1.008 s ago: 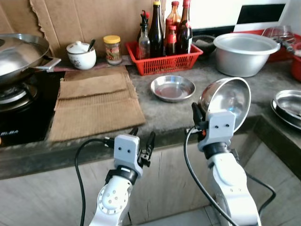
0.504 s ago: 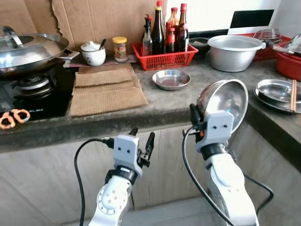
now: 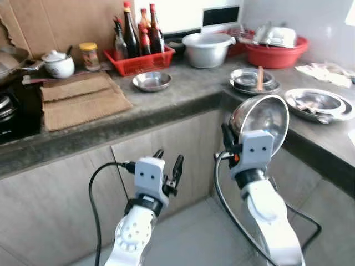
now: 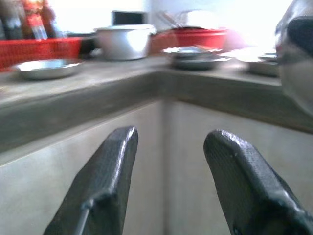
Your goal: Kitchen organization
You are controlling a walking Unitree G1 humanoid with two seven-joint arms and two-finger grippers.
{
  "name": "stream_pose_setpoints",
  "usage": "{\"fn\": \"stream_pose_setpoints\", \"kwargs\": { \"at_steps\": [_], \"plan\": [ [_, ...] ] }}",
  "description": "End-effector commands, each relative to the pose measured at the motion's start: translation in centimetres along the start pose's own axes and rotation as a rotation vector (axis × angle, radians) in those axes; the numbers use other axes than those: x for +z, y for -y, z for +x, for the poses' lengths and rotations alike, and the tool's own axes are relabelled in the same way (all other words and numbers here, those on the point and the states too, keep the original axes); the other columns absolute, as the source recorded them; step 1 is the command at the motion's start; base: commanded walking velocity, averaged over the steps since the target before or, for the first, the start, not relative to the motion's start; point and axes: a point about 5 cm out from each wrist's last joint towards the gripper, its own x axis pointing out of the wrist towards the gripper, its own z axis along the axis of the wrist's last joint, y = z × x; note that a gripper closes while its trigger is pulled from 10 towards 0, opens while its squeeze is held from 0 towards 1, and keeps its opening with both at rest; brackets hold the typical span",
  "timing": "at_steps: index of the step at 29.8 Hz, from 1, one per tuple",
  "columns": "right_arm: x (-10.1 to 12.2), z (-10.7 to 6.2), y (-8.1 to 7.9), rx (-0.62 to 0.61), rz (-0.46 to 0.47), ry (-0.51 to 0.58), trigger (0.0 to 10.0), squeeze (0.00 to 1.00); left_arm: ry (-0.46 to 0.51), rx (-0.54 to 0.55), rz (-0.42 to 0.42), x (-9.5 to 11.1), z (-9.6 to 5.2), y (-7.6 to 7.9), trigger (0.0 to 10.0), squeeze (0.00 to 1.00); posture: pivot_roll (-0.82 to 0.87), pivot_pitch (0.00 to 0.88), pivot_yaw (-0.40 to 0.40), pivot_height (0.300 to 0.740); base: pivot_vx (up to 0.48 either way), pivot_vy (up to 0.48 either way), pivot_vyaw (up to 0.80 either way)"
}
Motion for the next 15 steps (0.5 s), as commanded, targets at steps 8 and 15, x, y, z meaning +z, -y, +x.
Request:
{"fn": "stream_pose_setpoints", "kwargs": {
  "at_steps": [8, 15],
  "plan": [
    [0.83, 0.12, 0.11, -0.015, 0.001, 0.034, 0.0, 0.0, 0.02, -0.005, 0.003, 0.4, 0.13, -0.07, 10.0, 0.0, 0.03, 0.022, 0.014, 0.74, 0.0, 0.0, -0.8],
    [0.85, 0.09, 0.25, -0.024, -0.005, 0.034, 0.0, 0.0, 0.02, -0.009, -0.003, 0.35, 0.18, -0.02, 10.0, 0.0, 0.03, 0.016, 0.018, 0.74, 0.0, 0.0, -0.8]
  ]
}}
